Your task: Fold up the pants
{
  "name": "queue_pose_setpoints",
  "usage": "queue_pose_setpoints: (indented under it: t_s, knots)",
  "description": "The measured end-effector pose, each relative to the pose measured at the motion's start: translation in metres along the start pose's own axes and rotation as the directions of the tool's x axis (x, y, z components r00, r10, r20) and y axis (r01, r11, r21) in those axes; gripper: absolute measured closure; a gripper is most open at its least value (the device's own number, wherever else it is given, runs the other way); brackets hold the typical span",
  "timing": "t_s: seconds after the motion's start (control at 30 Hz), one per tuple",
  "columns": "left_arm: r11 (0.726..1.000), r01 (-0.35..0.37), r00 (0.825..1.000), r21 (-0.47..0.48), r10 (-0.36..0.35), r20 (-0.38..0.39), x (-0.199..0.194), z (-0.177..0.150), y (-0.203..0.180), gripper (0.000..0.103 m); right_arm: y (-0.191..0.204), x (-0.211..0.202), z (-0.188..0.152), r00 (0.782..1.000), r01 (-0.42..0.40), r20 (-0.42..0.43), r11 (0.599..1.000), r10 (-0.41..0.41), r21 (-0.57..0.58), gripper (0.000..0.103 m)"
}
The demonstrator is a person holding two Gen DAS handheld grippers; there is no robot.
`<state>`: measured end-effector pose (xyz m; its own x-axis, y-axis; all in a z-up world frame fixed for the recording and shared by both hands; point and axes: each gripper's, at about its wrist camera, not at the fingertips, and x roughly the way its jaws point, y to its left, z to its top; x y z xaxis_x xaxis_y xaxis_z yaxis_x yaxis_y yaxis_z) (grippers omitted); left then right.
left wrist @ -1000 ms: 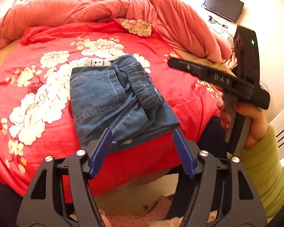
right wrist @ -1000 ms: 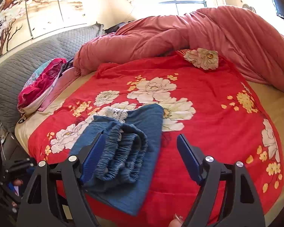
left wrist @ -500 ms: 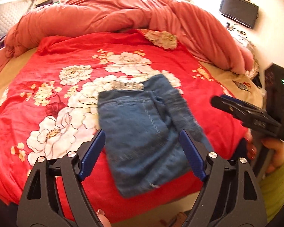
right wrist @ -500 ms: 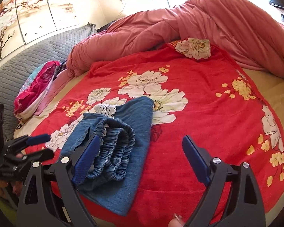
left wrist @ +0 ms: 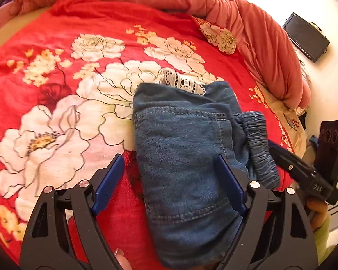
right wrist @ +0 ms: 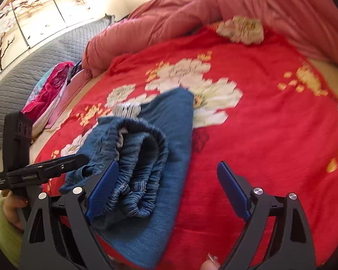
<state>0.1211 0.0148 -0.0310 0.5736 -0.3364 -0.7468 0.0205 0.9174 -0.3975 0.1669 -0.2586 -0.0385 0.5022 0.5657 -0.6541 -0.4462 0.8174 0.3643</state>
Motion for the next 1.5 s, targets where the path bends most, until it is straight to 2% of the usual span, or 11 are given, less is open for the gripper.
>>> queue_pose_setpoints:
  t_s: [0.1, 0.2, 0.27, 0.4, 0.43, 0.5, 0.63, 0.77, 1.03, 1.23, 1.5]
  knots:
    - [1.0, -0.005, 1.0, 0.008, 0.005, -0.005, 0.008, 0.0, -0.001, 0.028, -0.004, 0.018, -0.003, 0.997, -0.054, -0.052, 0.998, 0.056, 0.037, 0.018]
    - [1.0, -0.003, 1.0, 0.016, 0.003, -0.008, 0.013, 0.001, -0.002, 0.028, -0.005, 0.025, -0.002, 0.994, -0.089, -0.053, 0.995, 0.091, 0.041, 0.018]
    - [1.0, 0.005, 1.0, 0.014, -0.004, -0.009, 0.015, 0.002, -0.003, 0.032, -0.003, 0.029, -0.001, 0.993, -0.106, -0.047, 0.994, 0.108, 0.034, 0.023]
    - [1.0, 0.013, 1.0, 0.003, -0.013, 0.003, 0.021, 0.001, -0.009, 0.044, 0.0, 0.036, -0.001, 0.987, -0.153, -0.047, 0.987, 0.154, 0.042, 0.043]
    - [1.0, 0.013, 1.0, 0.004, -0.013, 0.009, 0.022, 0.0, -0.011, 0.05, 0.0, 0.036, -0.001, 0.986, -0.157, -0.044, 0.987, 0.159, 0.044, 0.052]
    - [1.0, 0.018, 1.0, 0.003, -0.018, 0.017, 0.02, 0.001, -0.014, 0.055, -0.001, 0.034, -0.001, 0.983, -0.181, -0.028, 0.982, 0.183, 0.053, 0.061]
    - [0.999, 0.02, 0.999, 0.042, -0.022, 0.033, 0.01, 0.006, -0.025, 0.062, 0.01, 0.024, 0.0, 0.985, -0.17, -0.001, 0.985, 0.17, -0.008, 0.07]
    - [0.997, 0.042, 0.997, 0.069, -0.046, 0.055, 0.0, 0.017, -0.034, 0.062, 0.024, 0.012, 0.014, 0.986, -0.157, 0.039, 0.984, 0.161, -0.084, 0.07]
    - [0.992, 0.022, 0.993, 0.121, -0.036, 0.111, -0.005, 0.063, -0.034, 0.062, 0.036, 0.015, 0.058, 0.986, -0.11, 0.103, 0.977, 0.13, -0.181, 0.07]
    - [0.99, -0.007, 0.991, 0.138, -0.012, 0.135, 0.004, 0.095, -0.021, 0.062, 0.035, 0.037, 0.085, 0.987, -0.094, 0.108, 0.977, 0.117, -0.191, 0.07]
    - [0.986, -0.04, 0.989, 0.16, 0.016, 0.146, 0.027, 0.114, -0.012, 0.062, 0.027, 0.065, 0.109, 0.991, -0.06, 0.103, 0.978, 0.082, -0.199, 0.07]
